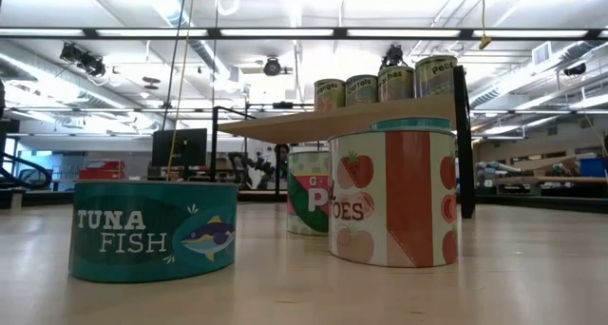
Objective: Pick and place cans onto a shelf
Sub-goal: Put the blue tuna can on the shelf
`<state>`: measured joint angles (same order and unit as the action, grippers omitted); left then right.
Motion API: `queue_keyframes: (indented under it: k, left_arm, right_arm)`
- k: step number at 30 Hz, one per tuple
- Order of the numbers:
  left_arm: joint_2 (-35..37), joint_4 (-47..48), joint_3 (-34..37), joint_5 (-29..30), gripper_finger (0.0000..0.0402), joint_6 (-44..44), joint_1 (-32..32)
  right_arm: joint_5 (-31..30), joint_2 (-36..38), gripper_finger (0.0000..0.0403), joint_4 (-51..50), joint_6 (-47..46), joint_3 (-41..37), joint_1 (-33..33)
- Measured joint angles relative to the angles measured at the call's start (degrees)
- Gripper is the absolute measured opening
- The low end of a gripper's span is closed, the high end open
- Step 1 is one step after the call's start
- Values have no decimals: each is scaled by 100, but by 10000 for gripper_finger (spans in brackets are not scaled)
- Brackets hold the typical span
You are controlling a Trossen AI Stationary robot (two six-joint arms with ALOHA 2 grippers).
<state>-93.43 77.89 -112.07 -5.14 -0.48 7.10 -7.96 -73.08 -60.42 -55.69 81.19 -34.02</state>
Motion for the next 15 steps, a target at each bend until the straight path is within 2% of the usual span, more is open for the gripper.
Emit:
queue_keyframes:
  k: [7,10,15]
  left_arm:
    - [-116,-177,0,793,192,-73,512]
    - [-168,-391,0,853,192,-72,676]
    - [-323,-558,0,960,192,-119,958]
  right_arm:
    - [-679,-13,64,-33,-491,-2,-493]
    - [-906,-147,78,-6,-545,-7,-605]
    - [-888,-545,104,64,-494,-7,-671]
